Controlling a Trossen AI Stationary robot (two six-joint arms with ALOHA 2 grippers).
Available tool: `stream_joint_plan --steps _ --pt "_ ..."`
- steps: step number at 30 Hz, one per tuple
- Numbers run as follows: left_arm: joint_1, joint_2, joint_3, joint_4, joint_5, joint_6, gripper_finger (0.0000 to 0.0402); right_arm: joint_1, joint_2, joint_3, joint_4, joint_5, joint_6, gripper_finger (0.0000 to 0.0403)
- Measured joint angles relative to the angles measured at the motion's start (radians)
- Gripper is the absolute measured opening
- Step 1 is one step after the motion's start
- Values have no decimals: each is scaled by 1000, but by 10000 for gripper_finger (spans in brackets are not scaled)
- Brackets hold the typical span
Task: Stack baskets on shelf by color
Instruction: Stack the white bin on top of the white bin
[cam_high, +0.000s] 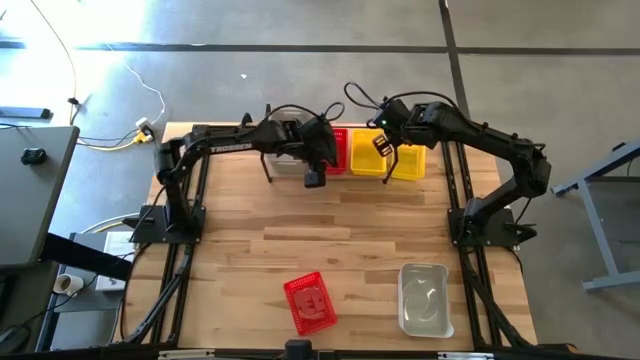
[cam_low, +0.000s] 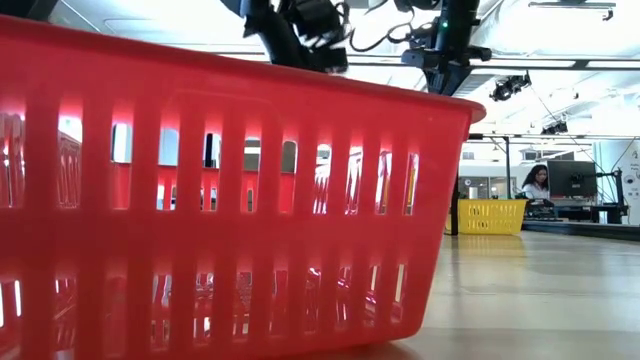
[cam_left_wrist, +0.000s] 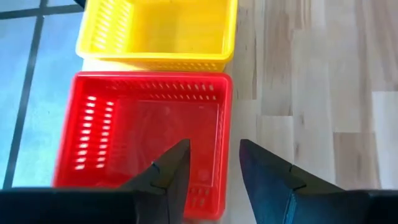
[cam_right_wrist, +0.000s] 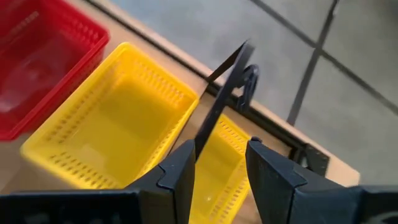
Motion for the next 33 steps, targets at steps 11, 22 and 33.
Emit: stream_joint_plan --steps 11,22,33 --pt "-3 -184 0 -129 -15 -96 129 55 -94 1 -28 -300 29 129" --pt "-52 -312 -27 -307 46 -154 129 339 -131 2 -110 -481 236 129" --pt "-183 -389 -191 -290 51 -207 129 707 -106 1 -238 -419 771 129"
